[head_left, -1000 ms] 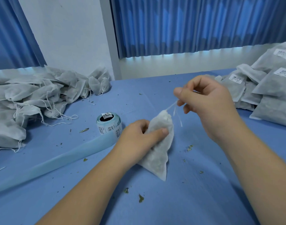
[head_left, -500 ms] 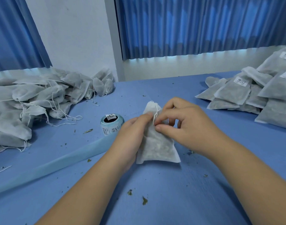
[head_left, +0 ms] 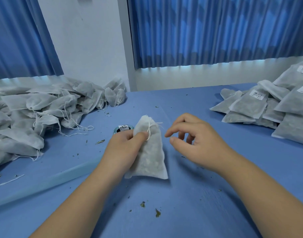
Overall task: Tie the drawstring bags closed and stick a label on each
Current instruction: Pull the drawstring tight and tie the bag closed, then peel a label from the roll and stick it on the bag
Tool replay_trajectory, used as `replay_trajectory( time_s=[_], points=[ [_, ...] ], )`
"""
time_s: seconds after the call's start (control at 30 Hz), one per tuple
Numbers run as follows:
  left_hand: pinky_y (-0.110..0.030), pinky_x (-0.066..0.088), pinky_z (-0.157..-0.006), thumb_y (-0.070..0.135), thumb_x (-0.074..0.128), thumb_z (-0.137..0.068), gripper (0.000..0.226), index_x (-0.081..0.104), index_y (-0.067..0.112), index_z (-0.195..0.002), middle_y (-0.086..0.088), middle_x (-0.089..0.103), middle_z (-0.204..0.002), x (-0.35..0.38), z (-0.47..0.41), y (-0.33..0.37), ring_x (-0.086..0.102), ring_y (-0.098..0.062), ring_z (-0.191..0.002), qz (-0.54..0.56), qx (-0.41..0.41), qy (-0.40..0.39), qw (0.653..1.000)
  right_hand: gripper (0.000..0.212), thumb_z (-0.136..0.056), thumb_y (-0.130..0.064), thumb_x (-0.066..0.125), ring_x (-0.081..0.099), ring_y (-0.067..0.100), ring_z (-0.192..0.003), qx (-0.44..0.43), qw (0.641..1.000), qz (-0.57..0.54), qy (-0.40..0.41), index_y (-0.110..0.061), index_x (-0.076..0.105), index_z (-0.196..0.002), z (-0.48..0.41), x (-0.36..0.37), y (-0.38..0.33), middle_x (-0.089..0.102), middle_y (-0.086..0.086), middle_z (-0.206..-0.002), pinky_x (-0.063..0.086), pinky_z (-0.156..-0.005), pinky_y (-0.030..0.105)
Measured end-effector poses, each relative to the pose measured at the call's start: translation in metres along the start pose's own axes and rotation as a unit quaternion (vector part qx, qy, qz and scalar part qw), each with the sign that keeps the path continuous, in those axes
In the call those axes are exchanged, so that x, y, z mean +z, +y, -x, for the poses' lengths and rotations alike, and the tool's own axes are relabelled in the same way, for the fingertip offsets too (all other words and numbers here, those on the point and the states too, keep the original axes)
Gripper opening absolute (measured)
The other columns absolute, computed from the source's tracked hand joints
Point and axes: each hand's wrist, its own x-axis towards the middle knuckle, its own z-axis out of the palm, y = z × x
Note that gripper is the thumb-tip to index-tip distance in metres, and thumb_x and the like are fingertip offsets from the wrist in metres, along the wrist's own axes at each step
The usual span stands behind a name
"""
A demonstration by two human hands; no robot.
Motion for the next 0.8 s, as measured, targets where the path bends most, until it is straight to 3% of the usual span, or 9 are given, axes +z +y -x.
replay_trajectory(
  time_s=[0.17,0.27,0.33,0.43,0.57,0.7,0.8],
  points=[
    [-0.025,0.033,-0.052,0.035,0.06,-0.089,0.033,0.057,0.019,-0.06,0.011,0.052,-0.051,-0.04,0.02,-0.024,0.046,-0.005,-0.047,-0.123,0.011,0.091,0.988,0.021,-0.085,-0.014,0.065,0.057,0.007,-0.072,0.013,0.999,-0.013,-0.039,-0.034,0.067,-0.089,0.001,0.018,0.0,0.058,-0.016,-0.087,0.041,-0.064,0.014],
    [-0.029,0.046,-0.06,0.033,0.062,-0.089,0.021,0.068,0.02,-0.073,0.007,0.069,-0.07,-0.059,0.029,-0.036,0.062,-0.009,-0.062,-0.113,0.007,0.122,0.986,0.023,-0.088,-0.014,0.061,0.053,0.004,-0.059,0.068,0.993,-0.059,-0.073,-0.035,0.064,-0.095,-0.002,0.032,-0.001,0.059,-0.015,-0.07,0.044,-0.061,0.02],
    [-0.022,0.045,-0.066,0.03,0.062,-0.091,0.019,0.067,0.016,-0.078,0.002,0.068,-0.079,-0.07,0.028,-0.042,0.061,-0.011,-0.074,-0.132,0.026,0.15,0.98,0.023,-0.089,-0.015,0.059,0.053,0.004,-0.057,0.08,0.991,-0.052,-0.093,-0.036,0.062,-0.097,-0.008,0.041,-0.004,0.059,-0.014,-0.065,0.045,-0.061,0.023],
    [-0.004,0.035,-0.071,0.027,0.06,-0.093,0.01,0.062,0.029,-0.083,0.024,0.056,-0.09,-0.085,0.026,-0.049,0.05,-0.005,-0.09,-0.167,0.077,0.177,0.967,0.026,-0.087,-0.014,0.057,0.054,0.006,-0.055,0.08,0.992,-0.027,-0.092,-0.039,0.059,-0.094,-0.023,0.053,-0.014,0.058,-0.013,-0.062,0.045,-0.057,0.023],
    [-0.028,0.042,-0.063,0.032,0.059,-0.091,0.023,0.063,0.012,-0.08,0.002,0.065,-0.076,-0.091,0.021,-0.061,0.059,-0.02,-0.076,-0.188,0.021,0.202,0.961,0.024,-0.085,-0.018,0.055,0.056,0.009,-0.056,0.098,0.991,-0.013,-0.094,-0.039,0.056,-0.098,-0.05,0.074,-0.026,0.058,-0.01,-0.063,0.047,-0.052,0.026],
    [-0.025,0.035,-0.053,0.035,0.059,-0.089,0.027,0.057,0.014,-0.073,0.0,0.061,-0.066,-0.085,0.029,-0.063,0.053,-0.006,-0.062,-0.19,0.053,0.212,0.957,0.03,-0.086,-0.019,0.053,0.052,0.006,-0.061,0.083,0.992,0.015,-0.096,-0.034,0.058,-0.112,-0.051,0.102,-0.027,0.055,-0.012,-0.066,0.051,-0.068,0.035],
    [-0.025,0.034,-0.053,0.033,0.06,-0.088,0.027,0.054,0.014,-0.069,0.001,0.059,-0.064,-0.086,0.032,-0.061,0.05,-0.007,-0.058,-0.179,0.068,0.205,0.96,0.034,-0.086,-0.022,0.053,0.051,0.0,-0.067,0.053,0.989,0.069,-0.122,-0.033,0.057,-0.118,-0.044,0.112,-0.022,0.056,-0.016,-0.068,0.048,-0.071,0.029]
  ],
)
